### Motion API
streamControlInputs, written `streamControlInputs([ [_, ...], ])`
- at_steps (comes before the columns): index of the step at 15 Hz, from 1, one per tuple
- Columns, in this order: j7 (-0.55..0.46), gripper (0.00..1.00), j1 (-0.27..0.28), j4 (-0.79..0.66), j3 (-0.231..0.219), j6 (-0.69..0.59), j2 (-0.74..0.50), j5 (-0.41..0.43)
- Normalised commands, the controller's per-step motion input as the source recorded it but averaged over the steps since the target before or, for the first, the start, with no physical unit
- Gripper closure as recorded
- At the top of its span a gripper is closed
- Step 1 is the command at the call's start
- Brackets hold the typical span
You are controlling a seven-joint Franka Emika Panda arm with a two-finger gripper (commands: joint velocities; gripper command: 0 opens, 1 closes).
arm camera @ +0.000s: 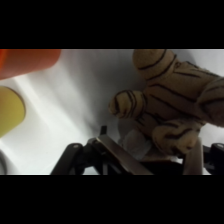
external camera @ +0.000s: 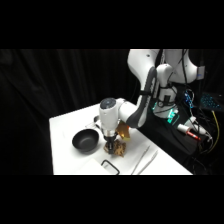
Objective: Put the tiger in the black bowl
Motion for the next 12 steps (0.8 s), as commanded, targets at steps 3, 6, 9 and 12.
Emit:
streamControlInputs([
  [3, 0.05, 0.6, 0.14, 0.06, -0.124, 0.11, 0.1, 0.102],
  [6, 0.06, 0.81, 0.147, 0.01, -0.138, 0.06, 0.01, 0.047],
  [9, 0.08, 0.97, 0.182, -0.03, -0.172, -0.05, -0.09, -0.036],
  [12, 0.05, 0.95, 0.157, -0.02, -0.152, -0.23, -0.2, -0.092],
])
